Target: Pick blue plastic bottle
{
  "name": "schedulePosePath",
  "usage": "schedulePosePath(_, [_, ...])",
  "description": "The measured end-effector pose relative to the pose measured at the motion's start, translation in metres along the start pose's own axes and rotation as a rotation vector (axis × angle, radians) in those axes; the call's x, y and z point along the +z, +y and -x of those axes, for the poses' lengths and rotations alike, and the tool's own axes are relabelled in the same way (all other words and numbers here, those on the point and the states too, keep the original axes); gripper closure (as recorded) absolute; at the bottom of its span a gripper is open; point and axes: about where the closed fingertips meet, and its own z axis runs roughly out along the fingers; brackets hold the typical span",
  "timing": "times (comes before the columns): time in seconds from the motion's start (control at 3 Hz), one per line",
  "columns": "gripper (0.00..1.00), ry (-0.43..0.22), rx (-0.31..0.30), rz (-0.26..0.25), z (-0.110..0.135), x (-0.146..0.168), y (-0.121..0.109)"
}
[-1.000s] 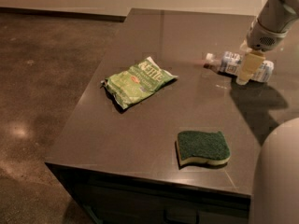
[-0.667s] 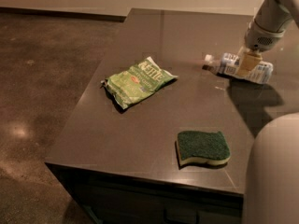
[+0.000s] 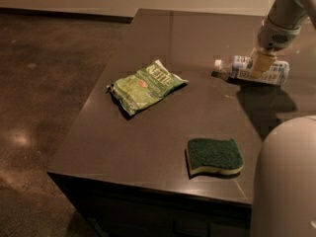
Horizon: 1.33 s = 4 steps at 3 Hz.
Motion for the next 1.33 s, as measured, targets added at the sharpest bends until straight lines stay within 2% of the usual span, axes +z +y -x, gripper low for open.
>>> schedulePosePath(0.33, [1.0,-0.027,-0.036,-0.012,0.016,-0.023,0.008])
schedulePosePath(1.0, [1.0,-0.116,-0.151,-0.028,0.065,-0.081,0.038])
schedulePosePath(1.33, [1.0,-0.169,-0.206,-0.075,0.093,-0.105,0.041])
